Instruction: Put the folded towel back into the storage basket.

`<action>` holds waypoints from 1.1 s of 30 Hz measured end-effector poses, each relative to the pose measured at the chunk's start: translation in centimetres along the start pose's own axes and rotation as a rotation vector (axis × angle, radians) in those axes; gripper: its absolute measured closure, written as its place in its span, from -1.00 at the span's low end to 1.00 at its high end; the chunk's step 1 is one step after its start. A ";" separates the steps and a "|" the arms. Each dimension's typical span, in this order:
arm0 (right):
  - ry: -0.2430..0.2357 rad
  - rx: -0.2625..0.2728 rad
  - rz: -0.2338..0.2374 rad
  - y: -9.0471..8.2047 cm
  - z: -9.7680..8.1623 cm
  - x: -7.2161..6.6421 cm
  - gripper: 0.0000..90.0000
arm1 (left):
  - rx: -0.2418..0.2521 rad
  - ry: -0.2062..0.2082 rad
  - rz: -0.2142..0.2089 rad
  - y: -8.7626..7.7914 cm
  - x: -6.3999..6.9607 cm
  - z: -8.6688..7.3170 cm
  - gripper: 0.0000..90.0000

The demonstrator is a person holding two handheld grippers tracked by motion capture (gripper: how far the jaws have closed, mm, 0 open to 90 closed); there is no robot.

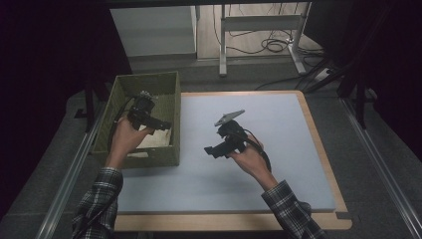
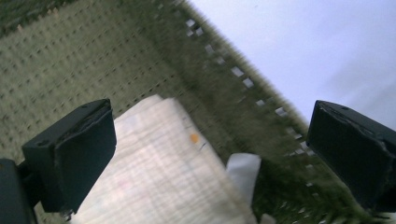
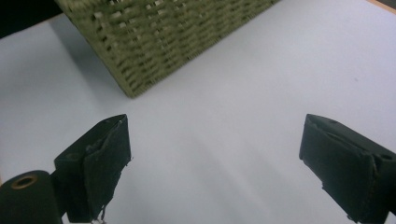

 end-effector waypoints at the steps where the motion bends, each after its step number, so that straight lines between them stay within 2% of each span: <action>1: 0.002 -0.001 -0.003 -0.2 -0.3 0.1 -0.80 | 0.003 0.007 -0.004 0.0 0.4 0.2 -0.96; 6: 0.016 0.001 -0.008 -1.4 -2.0 0.6 -0.83 | 0.015 0.031 -0.027 0.1 2.4 0.8 -0.98; 7: 0.016 0.001 -0.008 -1.4 -2.0 0.6 -0.83 | 0.015 0.031 -0.027 0.1 2.4 0.8 -0.98; 8: 0.021 -0.003 -0.011 -1.8 -2.9 0.8 -0.85 | 0.009 0.051 -0.031 0.4 3.5 0.9 -0.99; 14: 0.019 -0.028 -0.036 -2.8 -5.2 1.3 -0.89 | 0.005 0.101 -0.050 1.2 6.4 1.3 -1.00; 18: 0.024 -0.021 -0.049 -3.8 -6.8 1.7 -0.90 | 0.006 0.138 -0.066 1.8 8.3 1.0 -1.00; 21: 0.029 -0.016 -0.063 -4.6 -7.8 2.0 -0.90 | 0.012 0.164 -0.092 2.3 9.9 0.5 -1.00; 26: 0.050 -0.002 -0.081 -6.0 -9.8 2.5 -0.90 | 0.030 0.201 -0.114 3.3 11.7 -0.5 -1.00; 33: 0.059 0.002 -0.111 -7.4 -12.3 2.5 -0.90 | 0.061 0.235 -0.152 5.0 14.4 -3.3 -1.00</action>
Point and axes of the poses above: each handheld gripper's, and its own axes: y roughly forward along the jaws, z roughly out of its top, x roughly to its right, the point moved 4 cm from there along y, roughly forward along the jaws, and after that the axes turned 7 degrees about -y, right-handed, at the moved point
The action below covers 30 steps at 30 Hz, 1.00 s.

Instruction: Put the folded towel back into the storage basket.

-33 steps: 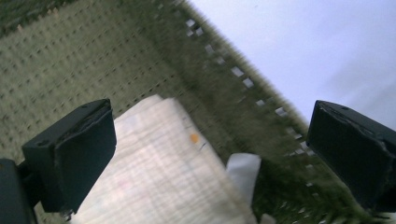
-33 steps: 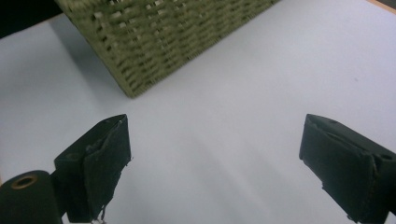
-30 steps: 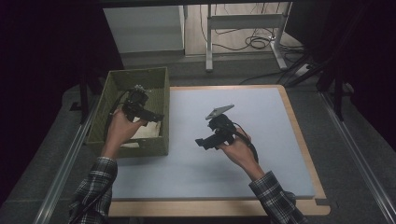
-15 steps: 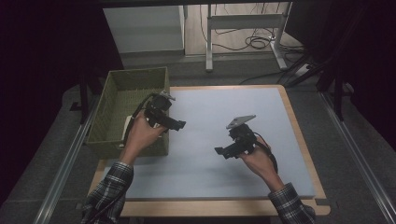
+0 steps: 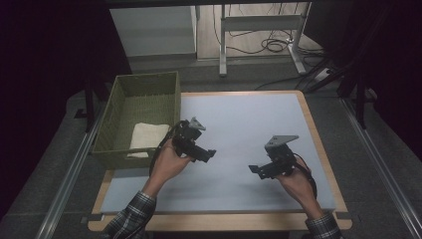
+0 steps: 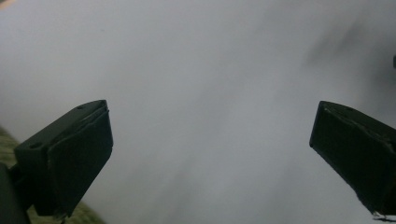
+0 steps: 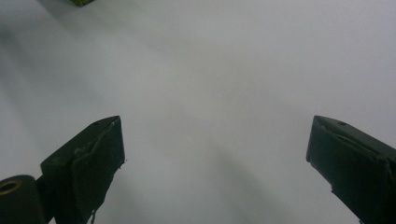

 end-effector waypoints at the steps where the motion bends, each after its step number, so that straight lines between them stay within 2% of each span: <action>1: 0.001 0.000 -0.005 -0.3 -0.5 0.0 -0.90 | 0.002 0.003 -0.003 0.2 0.3 -0.3 -1.00; 6: 0.006 -0.004 -0.019 -0.9 -1.9 0.1 -0.90 | 0.006 0.021 -0.008 1.1 1.8 -1.8 -1.00; 7: 0.008 -0.003 -0.030 -1.2 -2.7 0.1 -0.90 | 0.013 0.027 -0.007 1.3 2.2 -2.4 -1.00; 8: 0.014 -0.003 -0.030 -1.3 -2.9 0.1 -0.90 | 0.013 0.027 -0.007 1.3 2.2 -2.4 -1.00; 9: 0.021 -0.005 -0.030 -1.4 -3.3 0.1 -0.90 | 0.020 0.023 -0.025 1.7 2.7 -3.2 -1.00; 14: 0.019 -0.019 -0.044 -1.3 -4.9 -0.1 -0.90 | 0.016 0.029 -0.029 2.7 3.5 -5.3 -1.00; 23: 0.006 -0.052 -0.031 0.3 -7.0 -0.9 -0.90 | -0.024 0.026 0.033 4.7 3.0 -8.9 -1.00; 26: -0.012 -0.053 -0.047 0.8 -7.3 -1.0 -0.92 | -0.003 -0.008 0.005 5.0 2.7 -9.4 -1.00; 30: -0.007 -0.026 -0.054 0.9 -7.5 -1.1 -0.93 | 0.018 -0.013 -0.005 5.1 2.6 -9.6 -1.00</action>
Point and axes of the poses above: each handheld gripper's, and its own axes: y roughly forward along the jaws, z roughly out of its top, x roughly to its right, the point moved 4 cm from there along y, roughly forward along the jaws, and after that the axes turned 7 degrees about -y, right-handed, at the moved point
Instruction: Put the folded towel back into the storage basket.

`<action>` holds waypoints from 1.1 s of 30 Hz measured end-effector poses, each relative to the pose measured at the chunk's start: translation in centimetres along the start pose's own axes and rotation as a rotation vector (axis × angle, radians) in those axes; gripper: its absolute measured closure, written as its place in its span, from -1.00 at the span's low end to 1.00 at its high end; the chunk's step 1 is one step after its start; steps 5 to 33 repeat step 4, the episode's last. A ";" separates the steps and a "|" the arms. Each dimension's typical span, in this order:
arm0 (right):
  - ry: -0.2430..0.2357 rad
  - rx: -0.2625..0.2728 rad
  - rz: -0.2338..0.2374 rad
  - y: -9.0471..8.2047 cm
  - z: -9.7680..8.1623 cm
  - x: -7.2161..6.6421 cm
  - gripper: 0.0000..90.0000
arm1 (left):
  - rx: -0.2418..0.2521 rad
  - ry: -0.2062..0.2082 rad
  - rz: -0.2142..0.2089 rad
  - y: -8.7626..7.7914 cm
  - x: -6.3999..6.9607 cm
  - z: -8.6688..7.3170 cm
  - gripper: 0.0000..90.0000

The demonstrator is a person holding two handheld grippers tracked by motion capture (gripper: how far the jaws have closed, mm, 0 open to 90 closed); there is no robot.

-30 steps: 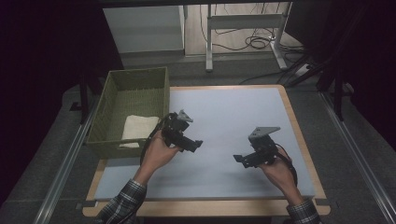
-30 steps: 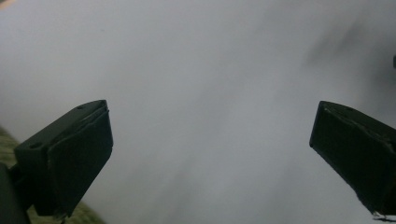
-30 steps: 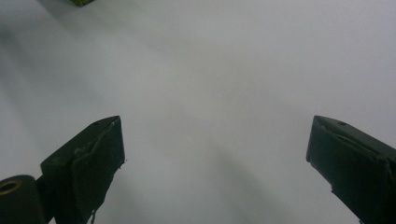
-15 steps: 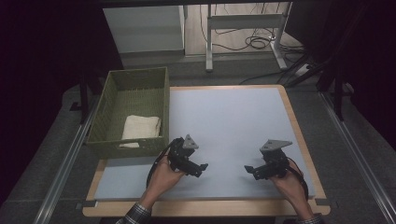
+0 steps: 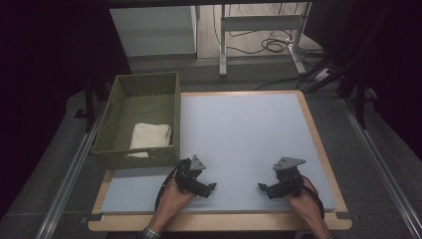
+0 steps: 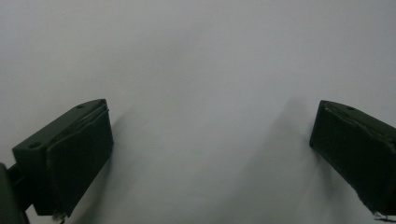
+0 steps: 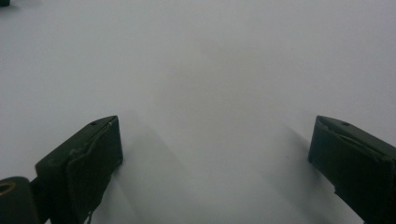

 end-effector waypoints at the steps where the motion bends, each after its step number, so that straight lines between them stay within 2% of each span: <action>1: -0.002 0.001 -0.001 0.0 0.0 0.0 -0.94 | 0.000 0.000 0.000 0.0 0.0 0.0 -1.00; 33: -0.001 0.001 0.000 0.0 0.0 0.0 -0.94 | 0.002 0.000 -0.001 0.0 0.0 0.0 -1.00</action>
Point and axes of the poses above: each handheld gripper's, and its own axes: y roughly forward along the jaws, z roughly out of its top, x roughly to its right, the point moved 4 cm from there along y, roughly forward along the jaws, and after that the axes turned 7 degrees about -y, right-handed, at the moved point
